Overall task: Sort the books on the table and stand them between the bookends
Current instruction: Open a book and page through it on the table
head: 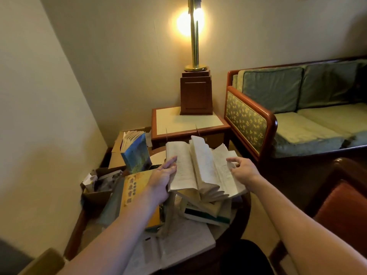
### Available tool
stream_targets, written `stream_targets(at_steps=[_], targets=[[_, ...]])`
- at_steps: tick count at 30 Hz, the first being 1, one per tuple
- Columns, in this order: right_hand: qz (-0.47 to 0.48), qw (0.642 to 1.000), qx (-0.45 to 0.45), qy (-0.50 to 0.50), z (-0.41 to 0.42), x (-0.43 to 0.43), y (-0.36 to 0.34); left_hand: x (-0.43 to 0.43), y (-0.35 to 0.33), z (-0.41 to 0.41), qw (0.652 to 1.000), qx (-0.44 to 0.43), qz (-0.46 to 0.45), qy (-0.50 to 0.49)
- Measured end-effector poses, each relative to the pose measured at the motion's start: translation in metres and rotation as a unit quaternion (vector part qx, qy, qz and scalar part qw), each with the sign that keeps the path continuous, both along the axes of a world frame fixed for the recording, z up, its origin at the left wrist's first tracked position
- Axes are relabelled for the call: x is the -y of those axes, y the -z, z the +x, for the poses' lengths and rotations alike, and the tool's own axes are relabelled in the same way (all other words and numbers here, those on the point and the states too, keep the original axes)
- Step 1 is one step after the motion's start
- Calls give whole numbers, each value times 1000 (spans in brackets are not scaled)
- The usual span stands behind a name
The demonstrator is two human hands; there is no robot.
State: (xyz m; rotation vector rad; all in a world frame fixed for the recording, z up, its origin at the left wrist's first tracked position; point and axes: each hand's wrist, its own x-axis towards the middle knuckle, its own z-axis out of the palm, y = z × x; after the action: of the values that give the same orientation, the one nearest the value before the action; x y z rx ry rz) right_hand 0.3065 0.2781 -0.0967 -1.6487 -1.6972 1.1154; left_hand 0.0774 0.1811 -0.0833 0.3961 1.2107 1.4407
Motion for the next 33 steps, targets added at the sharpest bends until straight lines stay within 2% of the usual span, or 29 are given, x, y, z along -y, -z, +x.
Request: stream_targets(at_steps=[3,7,11,17,33], targets=[[24,999,25,2,-3,0,5,1,5,-2,1000,21,8,-2],[105,989,99,-37,-11,8,2,1,6,-6,1000,-19,8,4],[117,976,68,-169,-15,30,-9,3,6,-7,998,-58,12,18],[90,940,134,-300,-12,51,-25,3,9,-10,996,-83,11,25],[146,939,135,-281,-12,51,-13,1,6,-8,994,-99,18,34]])
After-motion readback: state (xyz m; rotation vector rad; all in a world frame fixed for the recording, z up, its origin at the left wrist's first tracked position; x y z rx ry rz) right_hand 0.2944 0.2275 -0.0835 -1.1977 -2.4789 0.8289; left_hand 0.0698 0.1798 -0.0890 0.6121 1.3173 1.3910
